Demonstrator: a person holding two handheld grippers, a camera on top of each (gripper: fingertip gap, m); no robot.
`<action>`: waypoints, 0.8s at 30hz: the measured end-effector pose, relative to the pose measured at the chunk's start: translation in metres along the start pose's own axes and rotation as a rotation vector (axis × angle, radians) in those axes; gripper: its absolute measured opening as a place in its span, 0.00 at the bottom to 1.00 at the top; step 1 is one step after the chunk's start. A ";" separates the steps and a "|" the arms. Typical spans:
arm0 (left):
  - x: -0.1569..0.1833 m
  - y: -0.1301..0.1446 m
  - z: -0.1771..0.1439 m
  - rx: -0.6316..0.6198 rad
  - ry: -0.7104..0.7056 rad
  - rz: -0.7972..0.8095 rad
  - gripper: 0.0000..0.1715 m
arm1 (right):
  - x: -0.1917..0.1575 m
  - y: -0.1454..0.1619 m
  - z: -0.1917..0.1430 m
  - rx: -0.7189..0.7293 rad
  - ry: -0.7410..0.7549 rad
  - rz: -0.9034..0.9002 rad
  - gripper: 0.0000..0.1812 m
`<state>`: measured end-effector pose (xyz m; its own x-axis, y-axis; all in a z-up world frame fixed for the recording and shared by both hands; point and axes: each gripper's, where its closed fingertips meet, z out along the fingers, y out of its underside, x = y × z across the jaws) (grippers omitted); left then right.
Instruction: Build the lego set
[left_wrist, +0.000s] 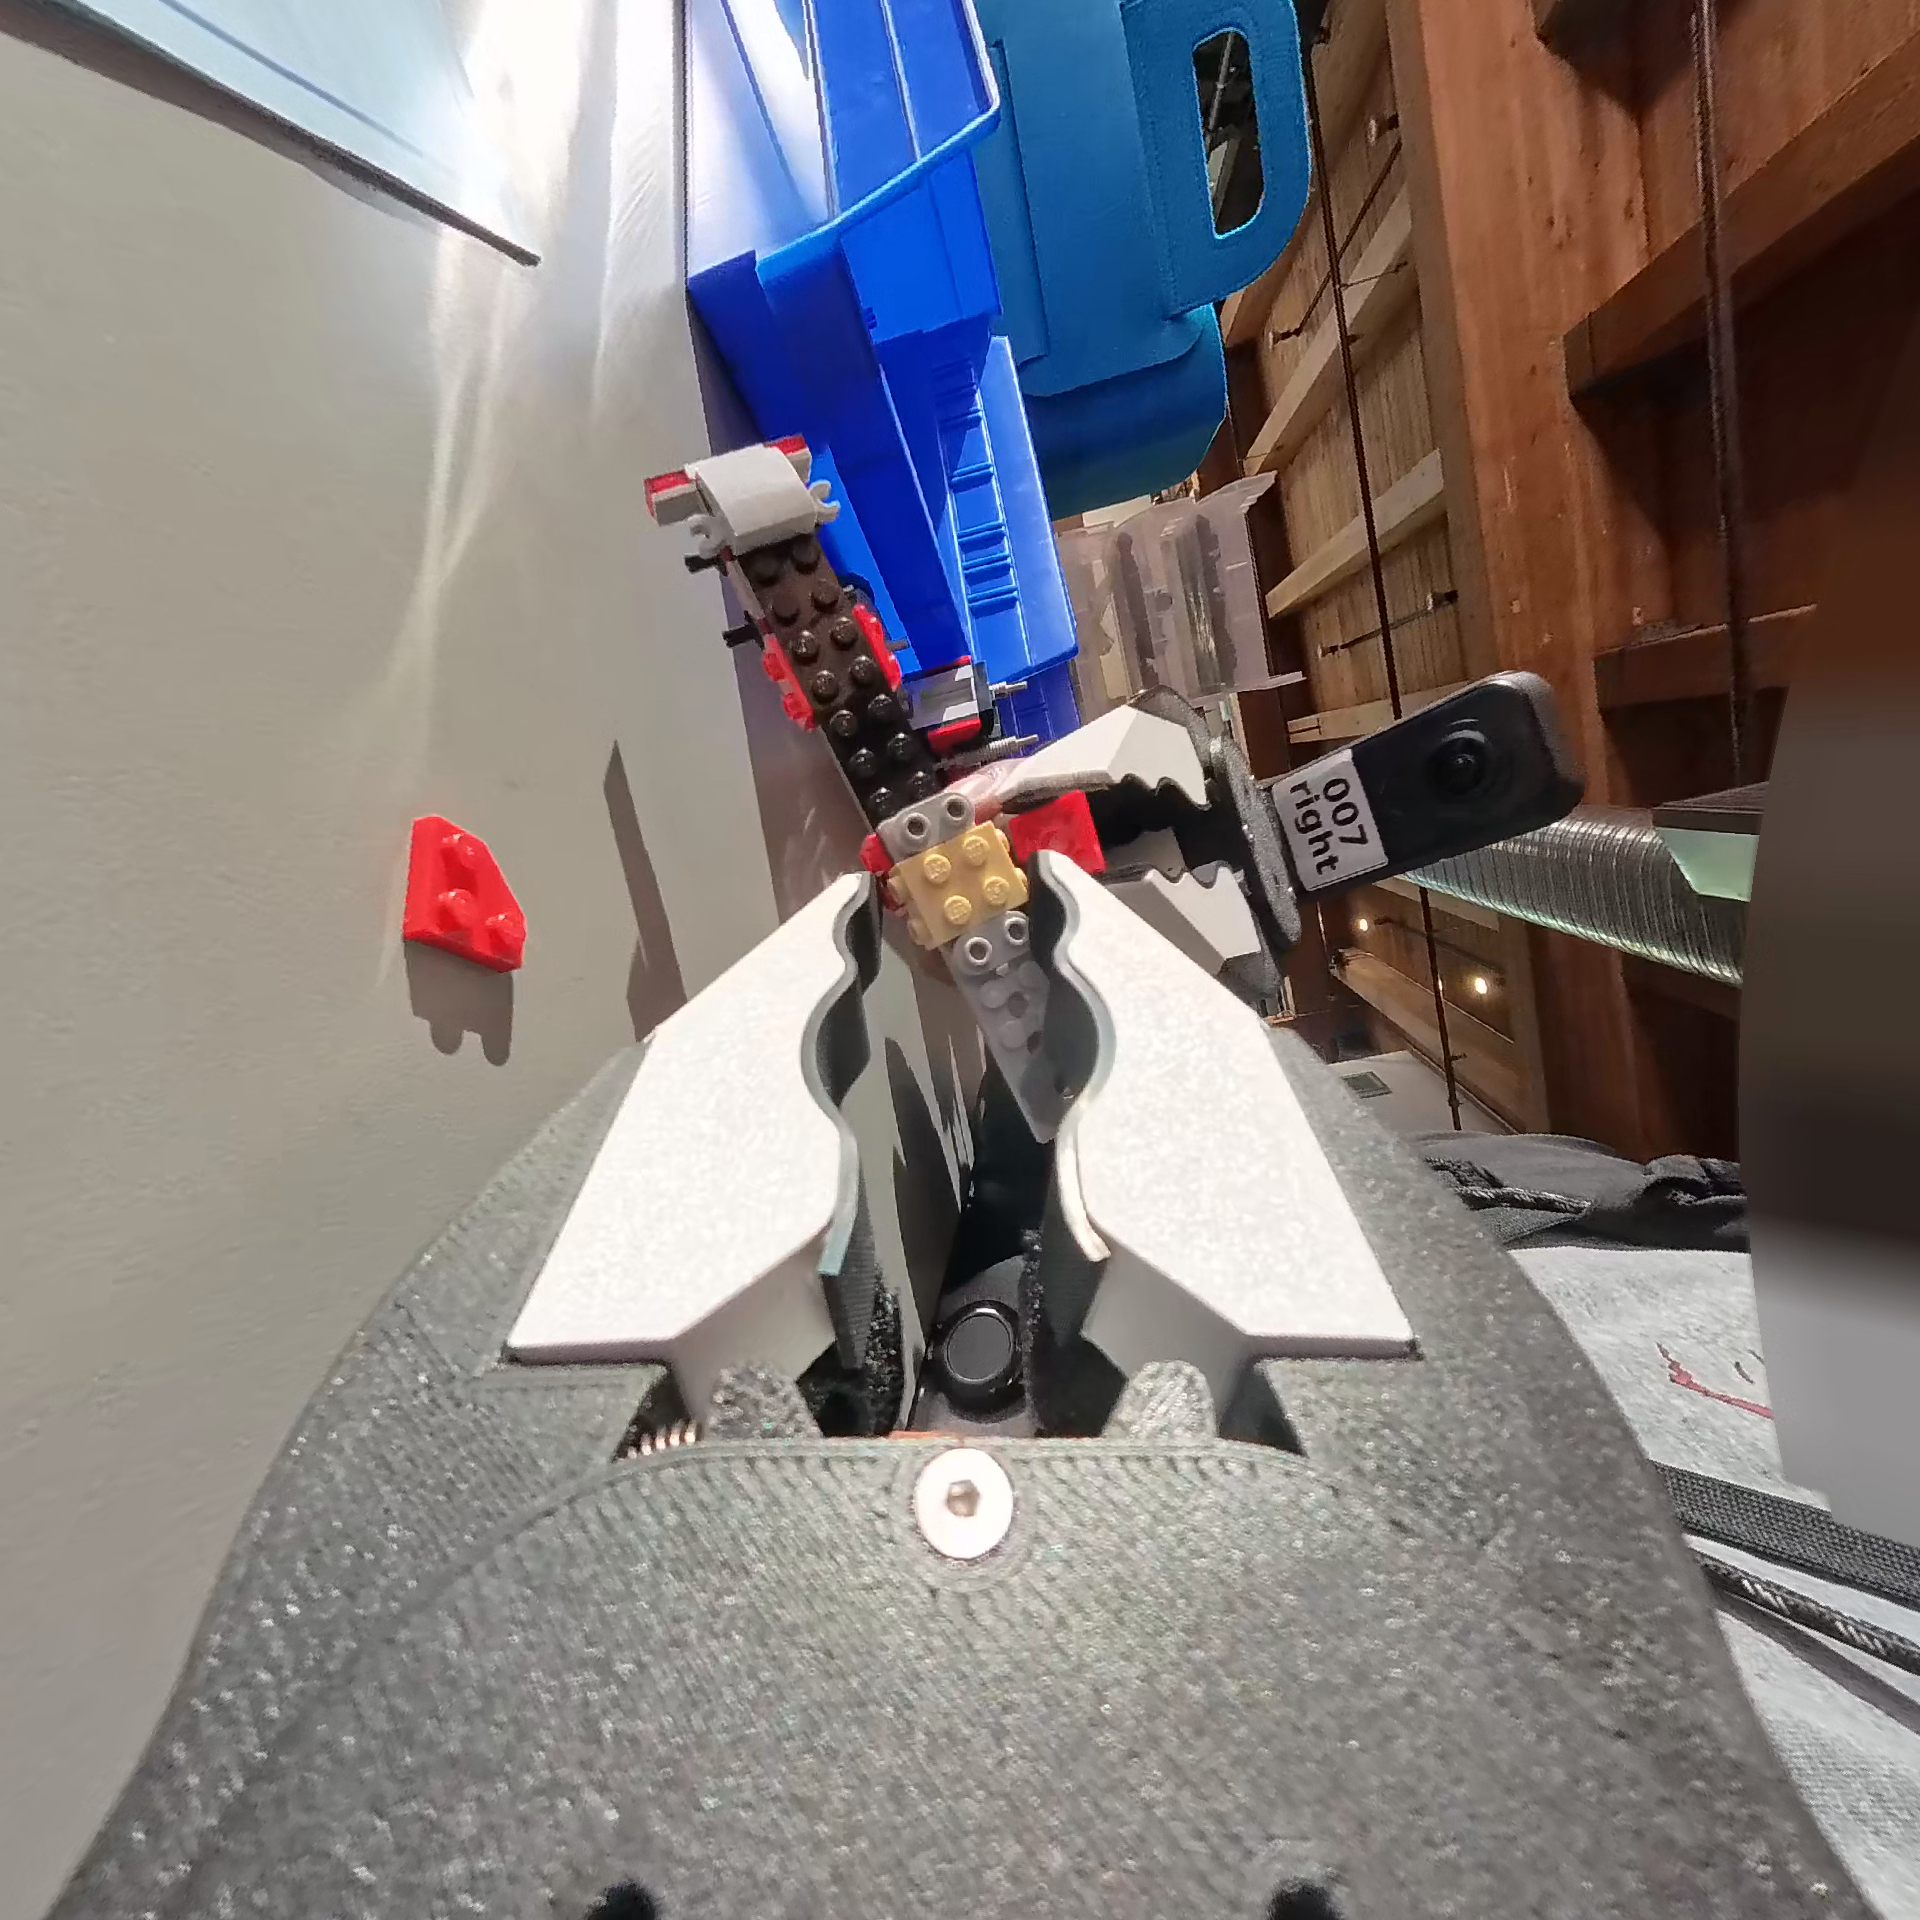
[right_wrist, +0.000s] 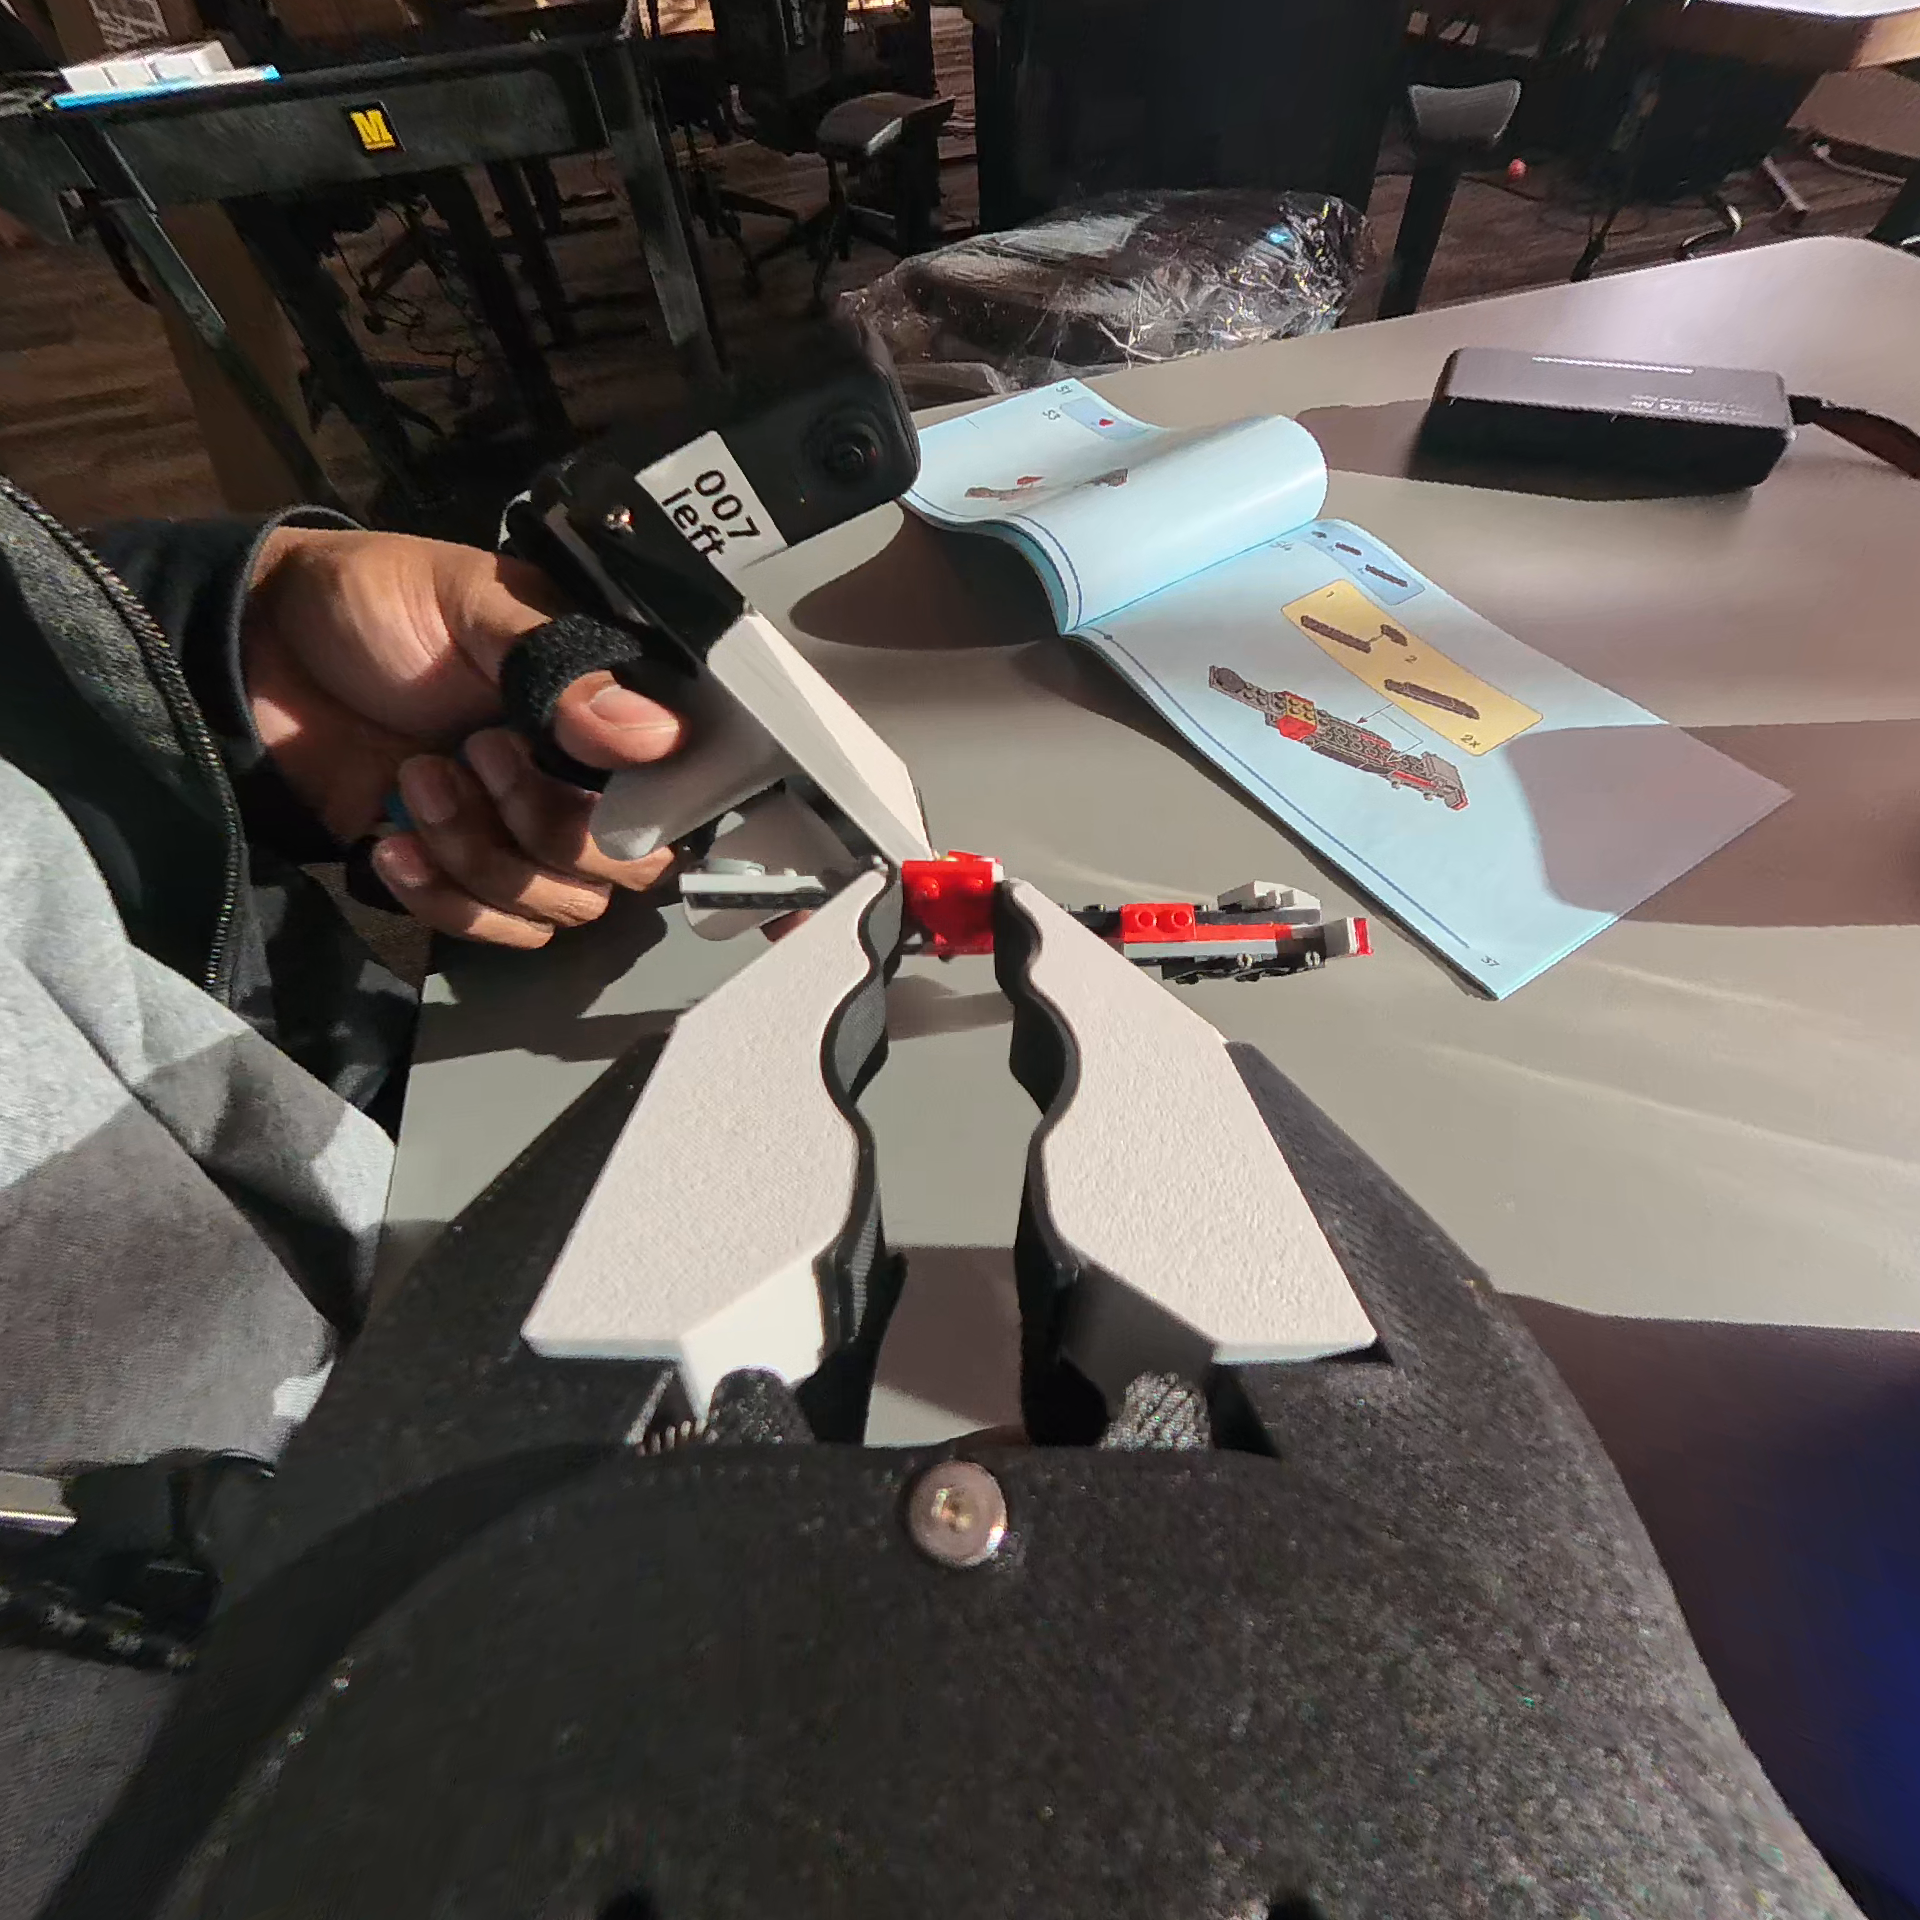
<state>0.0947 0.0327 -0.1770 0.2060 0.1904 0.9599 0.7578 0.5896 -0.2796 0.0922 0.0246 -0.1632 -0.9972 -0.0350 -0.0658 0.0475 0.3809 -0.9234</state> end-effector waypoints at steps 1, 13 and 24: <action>0.000 0.000 0.000 0.000 -0.002 -0.001 0.17 | 0.000 0.000 0.000 -0.007 -0.001 -0.003 0.10; 0.001 0.003 0.000 -0.026 0.025 -0.034 0.17 | -0.004 0.004 0.004 -0.059 -0.042 -0.005 0.10; -0.001 0.003 -0.002 -0.033 0.056 -0.132 0.17 | -0.005 0.007 0.007 -0.049 -0.076 0.059 0.10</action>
<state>0.0980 0.0326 -0.1790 0.1365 0.0683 0.9883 0.8002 0.5805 -0.1507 0.0982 0.0213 -0.1721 -0.9854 -0.0807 -0.1501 0.1016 0.4288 -0.8977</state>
